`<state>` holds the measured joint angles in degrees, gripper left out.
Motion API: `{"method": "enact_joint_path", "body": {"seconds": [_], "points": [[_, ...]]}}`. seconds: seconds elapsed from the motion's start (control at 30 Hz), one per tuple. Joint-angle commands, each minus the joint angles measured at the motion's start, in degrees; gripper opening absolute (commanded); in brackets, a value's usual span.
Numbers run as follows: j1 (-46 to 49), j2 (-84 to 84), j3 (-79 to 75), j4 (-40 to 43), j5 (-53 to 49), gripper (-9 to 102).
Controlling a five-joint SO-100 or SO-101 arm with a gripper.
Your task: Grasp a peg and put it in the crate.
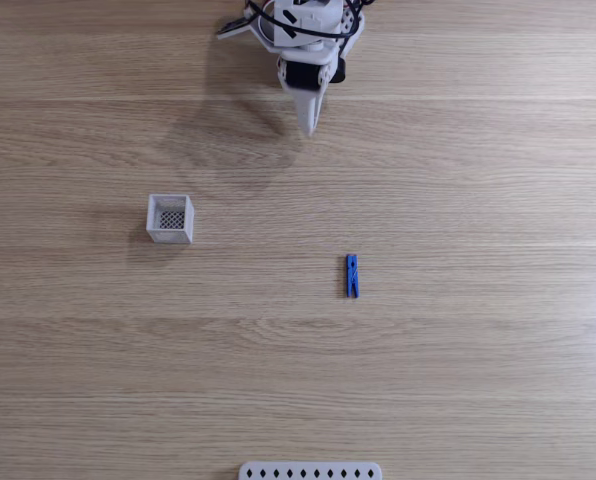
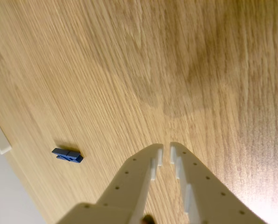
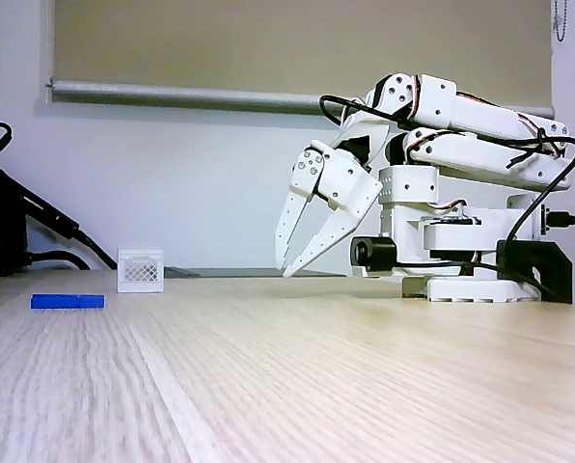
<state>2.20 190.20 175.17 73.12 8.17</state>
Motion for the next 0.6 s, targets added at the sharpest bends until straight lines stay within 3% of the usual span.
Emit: {"method": "enact_joint_path", "body": {"seconds": [0.0,0.57], "points": [[-0.4,0.8,-6.0,0.2,-0.1,0],[-0.4,-0.2,-6.3,0.1,-0.5,0]]}}
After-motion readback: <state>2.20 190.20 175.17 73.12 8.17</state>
